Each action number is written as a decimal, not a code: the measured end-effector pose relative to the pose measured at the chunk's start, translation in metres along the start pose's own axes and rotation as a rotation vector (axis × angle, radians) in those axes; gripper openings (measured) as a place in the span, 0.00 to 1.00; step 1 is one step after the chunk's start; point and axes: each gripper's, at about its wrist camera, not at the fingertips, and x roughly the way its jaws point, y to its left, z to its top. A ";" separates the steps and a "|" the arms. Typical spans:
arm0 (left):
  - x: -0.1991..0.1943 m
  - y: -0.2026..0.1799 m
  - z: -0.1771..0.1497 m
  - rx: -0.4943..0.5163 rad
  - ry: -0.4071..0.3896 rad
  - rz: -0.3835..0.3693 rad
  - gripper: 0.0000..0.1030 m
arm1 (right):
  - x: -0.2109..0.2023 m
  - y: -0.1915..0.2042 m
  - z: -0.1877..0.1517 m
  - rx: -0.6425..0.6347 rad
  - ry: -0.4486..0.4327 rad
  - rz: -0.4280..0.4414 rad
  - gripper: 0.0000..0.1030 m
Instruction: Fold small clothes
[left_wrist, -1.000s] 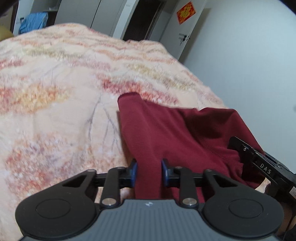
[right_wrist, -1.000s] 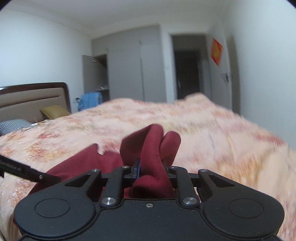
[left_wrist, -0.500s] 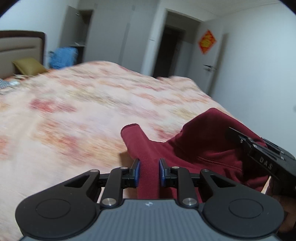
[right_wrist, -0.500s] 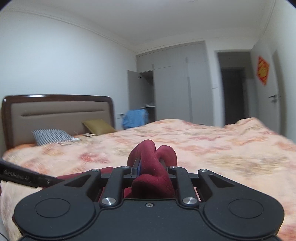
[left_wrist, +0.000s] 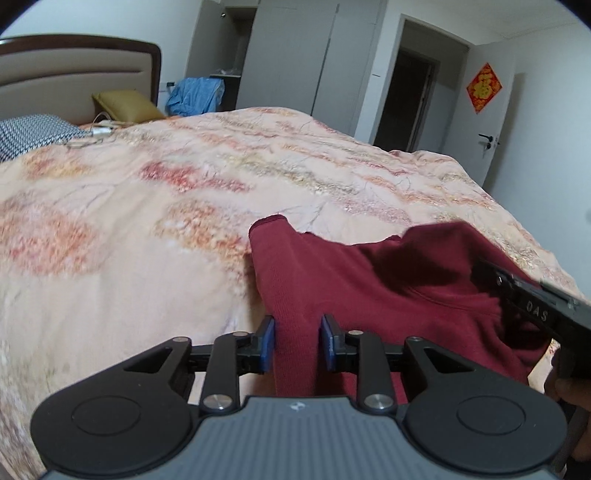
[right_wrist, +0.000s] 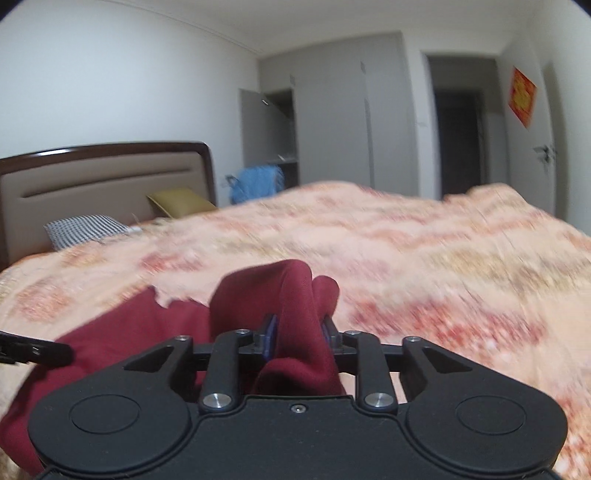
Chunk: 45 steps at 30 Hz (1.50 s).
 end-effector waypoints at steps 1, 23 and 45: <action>0.000 0.001 -0.001 -0.006 0.004 -0.002 0.37 | -0.001 -0.002 -0.002 0.003 0.009 -0.016 0.32; -0.120 -0.029 0.001 0.018 -0.155 0.061 1.00 | -0.138 0.009 0.023 0.030 -0.164 -0.064 0.99; -0.241 -0.009 -0.115 -0.016 -0.245 0.097 1.00 | -0.291 0.090 -0.064 -0.006 -0.192 -0.061 0.99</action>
